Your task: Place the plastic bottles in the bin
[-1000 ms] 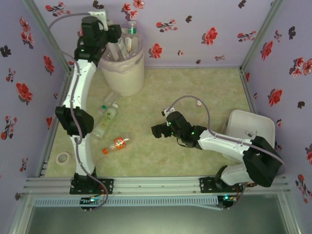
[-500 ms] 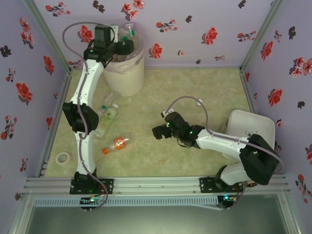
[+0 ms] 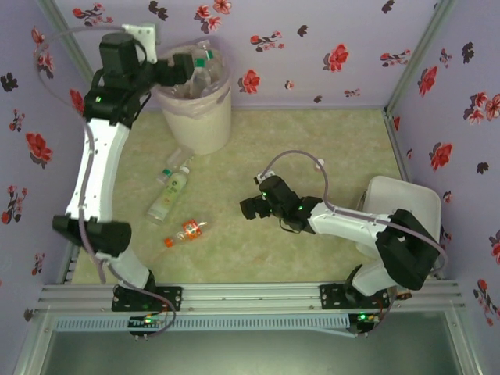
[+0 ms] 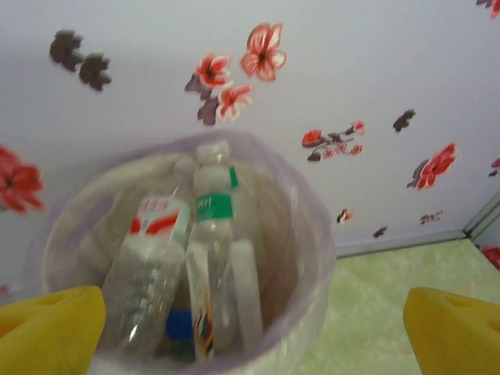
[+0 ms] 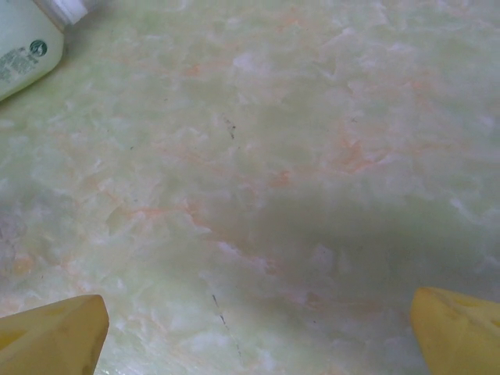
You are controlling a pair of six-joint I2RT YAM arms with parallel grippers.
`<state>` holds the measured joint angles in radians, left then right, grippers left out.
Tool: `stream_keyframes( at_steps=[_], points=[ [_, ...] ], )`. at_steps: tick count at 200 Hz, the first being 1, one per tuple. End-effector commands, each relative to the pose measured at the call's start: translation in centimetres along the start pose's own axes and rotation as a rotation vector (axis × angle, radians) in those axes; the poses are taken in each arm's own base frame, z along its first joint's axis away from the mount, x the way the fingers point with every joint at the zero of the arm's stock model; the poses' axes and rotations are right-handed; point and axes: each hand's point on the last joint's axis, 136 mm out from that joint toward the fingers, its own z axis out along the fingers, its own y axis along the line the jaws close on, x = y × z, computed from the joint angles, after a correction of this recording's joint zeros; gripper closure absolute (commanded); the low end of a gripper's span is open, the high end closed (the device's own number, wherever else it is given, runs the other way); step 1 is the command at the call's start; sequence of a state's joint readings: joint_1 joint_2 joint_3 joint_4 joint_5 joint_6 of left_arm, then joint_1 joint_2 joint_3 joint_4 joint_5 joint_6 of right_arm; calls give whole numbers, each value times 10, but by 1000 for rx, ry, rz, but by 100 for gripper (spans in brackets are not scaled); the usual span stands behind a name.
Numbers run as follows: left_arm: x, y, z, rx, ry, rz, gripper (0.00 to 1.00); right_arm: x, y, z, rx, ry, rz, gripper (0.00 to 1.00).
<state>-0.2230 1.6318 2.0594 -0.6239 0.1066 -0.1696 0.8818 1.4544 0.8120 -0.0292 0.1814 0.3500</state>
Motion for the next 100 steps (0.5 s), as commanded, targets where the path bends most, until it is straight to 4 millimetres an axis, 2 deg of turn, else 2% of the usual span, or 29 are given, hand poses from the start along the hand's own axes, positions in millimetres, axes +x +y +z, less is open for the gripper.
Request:
stream_keyframes(
  at_steps=[1,25,46,76,100],
  points=[
    [76,26,-9,-83,184,-9,2,-16,-10,-5,65,-45,60,1],
    [147,45,-40,-162,311,-76,2,-30,-20,-12,90,-80,89,1],
    [216,57,-55,-220,426,-154,2,-36,-28,-11,101,-68,88,1],
    [306,67,-58,-270,582,-247,1,-43,-29,-6,76,-54,103,1],
    [353,78,-54,-314,673,-254,0,-47,-25,-6,53,-75,135,1]
  ],
)
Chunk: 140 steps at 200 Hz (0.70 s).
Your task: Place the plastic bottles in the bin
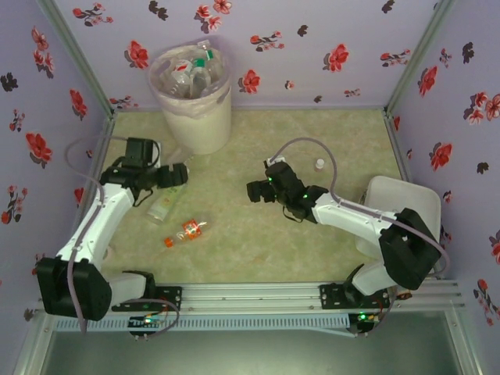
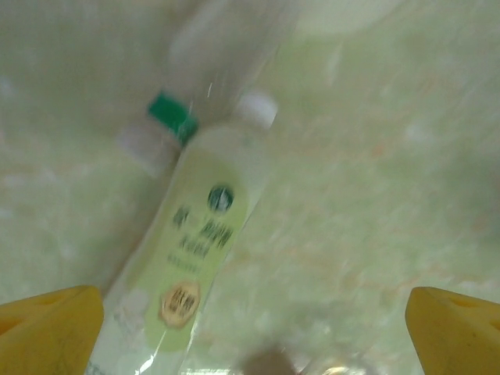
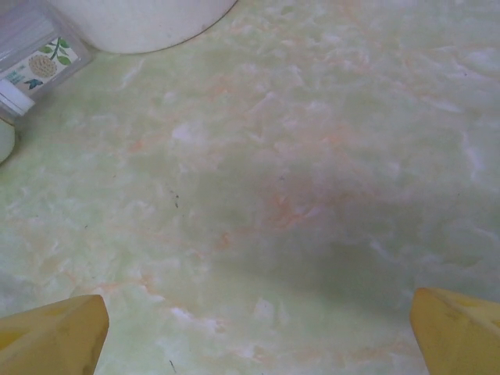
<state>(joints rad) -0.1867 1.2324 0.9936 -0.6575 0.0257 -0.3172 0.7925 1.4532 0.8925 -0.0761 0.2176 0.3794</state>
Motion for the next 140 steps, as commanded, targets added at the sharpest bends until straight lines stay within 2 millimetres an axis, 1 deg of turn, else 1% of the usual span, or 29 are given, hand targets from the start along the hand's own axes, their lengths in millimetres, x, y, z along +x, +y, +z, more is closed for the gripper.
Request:
stream_keyframes(
  at_steps=[1,24,39,51,63,73,90,108,129,140],
  points=[
    [13,12,22,-44,19,-61,0,-8,8,-1,-34,-13,41,1],
    [34,19,46,-71,95,-64,0,-2,7,1,-37,3,62,1],
    [44,27,58,-110,133,-58,1,0,7,0,-45,-2,79,1],
    [49,29,68,-119,150,-56,2,-1,9,0,-56,-10,94,1],
    [53,30,77,-125,170,-56,5,-4,12,0,-78,-17,111,1],
    [56,30,81,-129,188,-51,10,-8,16,0,-104,-25,128,1],
    [58,26,84,-126,202,-37,18,-15,24,-1,-153,-40,163,1],
    [60,19,84,-117,207,-23,28,-18,33,2,-205,-35,191,1],
    [60,5,80,-74,195,3,37,-21,46,4,-268,-20,214,2],
    [59,-5,76,-41,181,20,39,-22,53,5,-303,-8,229,3]
  ],
)
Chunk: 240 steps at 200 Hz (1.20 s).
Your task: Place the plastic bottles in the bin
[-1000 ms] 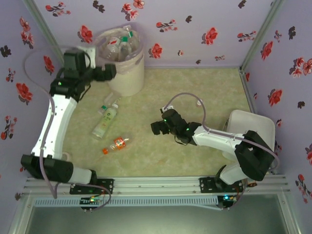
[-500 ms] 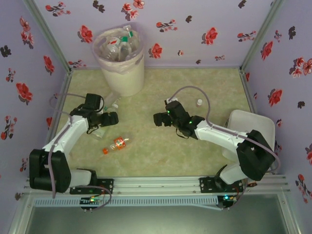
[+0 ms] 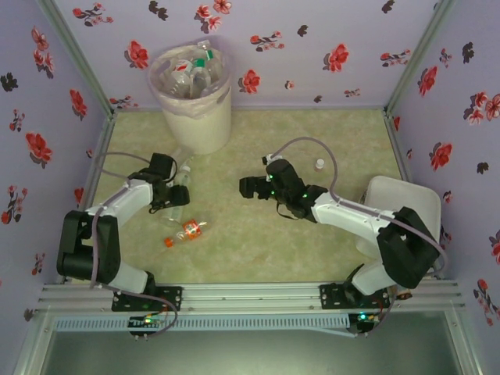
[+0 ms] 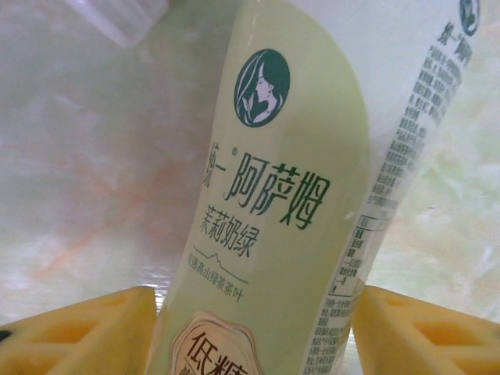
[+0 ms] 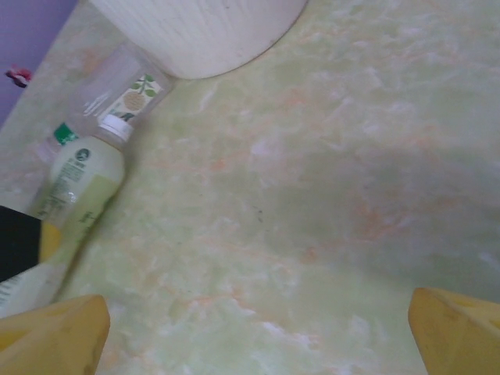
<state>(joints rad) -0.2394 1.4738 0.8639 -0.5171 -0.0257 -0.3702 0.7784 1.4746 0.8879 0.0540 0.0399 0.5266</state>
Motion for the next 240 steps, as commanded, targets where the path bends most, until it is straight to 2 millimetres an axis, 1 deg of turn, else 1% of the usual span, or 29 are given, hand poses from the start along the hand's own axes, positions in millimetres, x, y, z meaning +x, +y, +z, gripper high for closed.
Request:
stream_keyframes(
  at_steps=[1,14,25,41,46,68,74,86,98,117,128,143,157,166,176,192,218,240],
  points=[
    [-1,-18,-10,57,-33,33,39,-7,22,6,-109,8,64,3],
    [-3,-30,-20,105,-62,52,42,-12,32,7,-144,26,98,5],
    [-7,-39,-30,150,-91,55,45,-23,41,3,-169,22,136,7],
    [-12,-48,-42,196,-126,54,48,-33,51,3,-194,17,192,9],
    [-13,-50,-46,206,-133,56,49,-36,53,3,-199,16,200,9],
    [-15,-53,-56,217,-152,73,52,-39,59,11,-217,31,237,10],
    [-16,-56,-59,227,-165,86,52,-41,64,12,-240,26,247,10],
    [-17,-66,-67,277,-201,120,53,-47,73,15,-285,11,274,10],
    [-20,-84,-78,369,-251,157,56,-54,82,18,-333,1,294,10],
    [-26,-106,-98,487,-338,180,56,-55,89,25,-364,17,305,8],
    [-31,-113,-109,538,-383,161,56,-53,89,25,-374,15,302,8],
    [-41,-117,-121,591,-437,100,60,-52,89,21,-410,9,292,9],
    [-46,-132,-134,700,-467,79,60,-52,89,14,-456,10,284,11],
    [-49,-140,-141,764,-487,66,60,-52,92,9,-503,11,281,13],
    [-50,-147,-146,816,-497,73,60,-54,95,3,-545,5,285,13],
    [-46,-155,-142,840,-476,101,61,-59,97,-3,-590,-22,289,13],
    [-37,-174,-146,923,-447,159,61,-66,92,-1,-579,-58,292,12],
    [-28,-186,-148,962,-404,209,60,-77,93,0,-594,-91,287,14]
  ],
)
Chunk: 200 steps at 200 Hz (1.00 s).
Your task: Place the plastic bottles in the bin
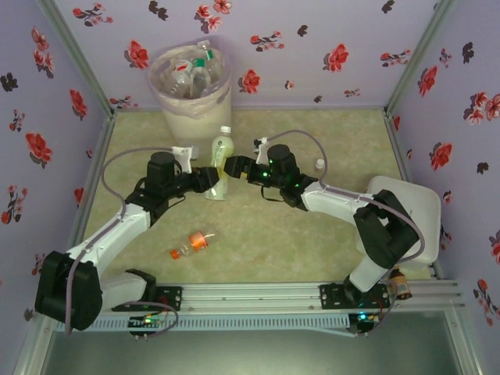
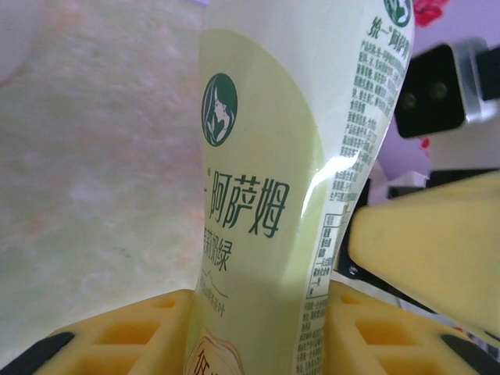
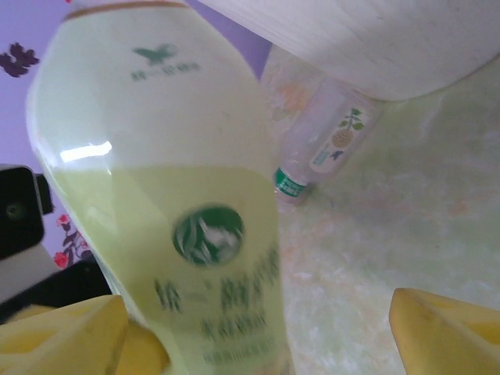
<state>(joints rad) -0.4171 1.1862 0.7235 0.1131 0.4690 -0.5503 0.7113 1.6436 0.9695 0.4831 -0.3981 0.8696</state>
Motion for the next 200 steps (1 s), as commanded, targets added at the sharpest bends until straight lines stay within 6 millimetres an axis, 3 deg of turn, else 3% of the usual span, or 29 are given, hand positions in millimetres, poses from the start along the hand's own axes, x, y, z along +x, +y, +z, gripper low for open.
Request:
stream_keyframes(
  at_steps=[1,15,36,67,91,119,152,200],
  points=[
    [2,-27,5,132,29,34,60,-21,27,-5,-98,-62,-33,14],
    [6,-37,8,174,60,44,59,-25,28,-2,-107,-66,-34,20],
    [6,-41,8,192,68,47,54,-29,27,-4,-119,-73,-27,37],
    [-2,-42,1,184,46,47,35,-25,11,-14,-62,-67,-42,53],
    [-30,-43,-12,198,-47,-3,26,-16,-4,-25,38,-38,-131,58],
    [-73,-58,-21,239,-149,-49,15,4,-16,-34,119,46,-298,63],
    [-90,-63,-4,256,-143,-79,12,20,-2,-40,118,101,-447,67],
    [-71,-62,26,234,-47,-62,8,31,25,-32,43,117,-510,71]
  ],
)
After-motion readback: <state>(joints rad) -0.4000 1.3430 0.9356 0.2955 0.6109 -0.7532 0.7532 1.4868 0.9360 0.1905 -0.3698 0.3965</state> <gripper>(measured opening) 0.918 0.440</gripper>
